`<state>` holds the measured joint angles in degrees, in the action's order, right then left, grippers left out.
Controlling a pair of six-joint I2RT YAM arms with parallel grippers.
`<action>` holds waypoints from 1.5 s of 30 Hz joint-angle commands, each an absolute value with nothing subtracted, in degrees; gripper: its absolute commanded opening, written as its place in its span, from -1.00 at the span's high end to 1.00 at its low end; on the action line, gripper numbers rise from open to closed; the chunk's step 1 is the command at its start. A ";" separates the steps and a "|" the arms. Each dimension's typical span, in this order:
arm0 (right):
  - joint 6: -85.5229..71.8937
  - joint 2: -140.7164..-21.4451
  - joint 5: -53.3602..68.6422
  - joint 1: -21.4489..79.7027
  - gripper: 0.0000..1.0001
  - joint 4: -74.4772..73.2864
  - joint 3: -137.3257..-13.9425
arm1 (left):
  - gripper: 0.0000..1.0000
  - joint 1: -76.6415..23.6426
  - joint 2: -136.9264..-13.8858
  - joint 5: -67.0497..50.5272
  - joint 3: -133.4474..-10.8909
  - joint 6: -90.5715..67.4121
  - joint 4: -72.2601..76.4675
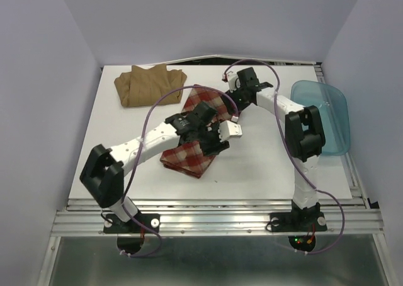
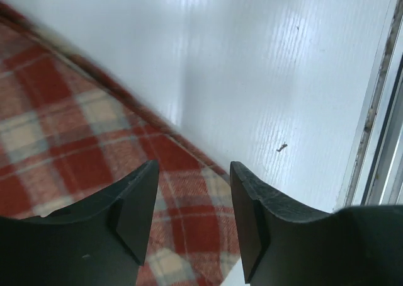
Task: Fold and stack the skirts
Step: Fold the skirt
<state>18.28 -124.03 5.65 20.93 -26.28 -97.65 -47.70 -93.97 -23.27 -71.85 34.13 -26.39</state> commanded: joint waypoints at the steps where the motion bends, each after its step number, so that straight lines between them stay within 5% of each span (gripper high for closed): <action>1: 14.07 -114.70 17.47 20.74 -0.69 -29.61 -98.88 | -0.35 -47.11 -80.61 -16.72 -70.94 34.00 -27.51; 3: 10.31 -113.47 24.22 20.74 -0.71 -30.76 -99.14 | -0.48 -46.94 -75.18 -11.81 -65.17 39.33 -28.03; 12: 0.18 -114.60 41.83 25.93 -0.49 -27.51 -95.63 | -0.49 -46.50 -60.22 -0.62 -39.48 55.45 -21.64; 24: -1.50 -122.95 42.72 28.83 -0.21 -23.81 -87.63 | -0.46 -46.50 -67.56 4.30 -21.89 63.10 2.52; 29: 1.04 -125.94 40.43 28.83 -0.14 -25.66 -88.33 | -0.20 -46.49 -74.43 4.75 -22.76 64.34 8.70; 37: 5.09 -129.46 37.09 28.83 -0.08 -27.86 -88.42 | 1.00 -46.49 -73.32 -2.00 -29.86 65.13 -2.32; 45: 6.77 -125.17 38.14 28.83 -0.13 -29.71 -88.94 | 1.00 -47.63 -68.73 -11.24 -45.86 61.35 -29.33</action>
<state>3.05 -125.32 43.81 28.58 -26.39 -89.17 -46.52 -71.24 -3.55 -39.03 63.55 -14.33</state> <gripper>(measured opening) 0.537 0.211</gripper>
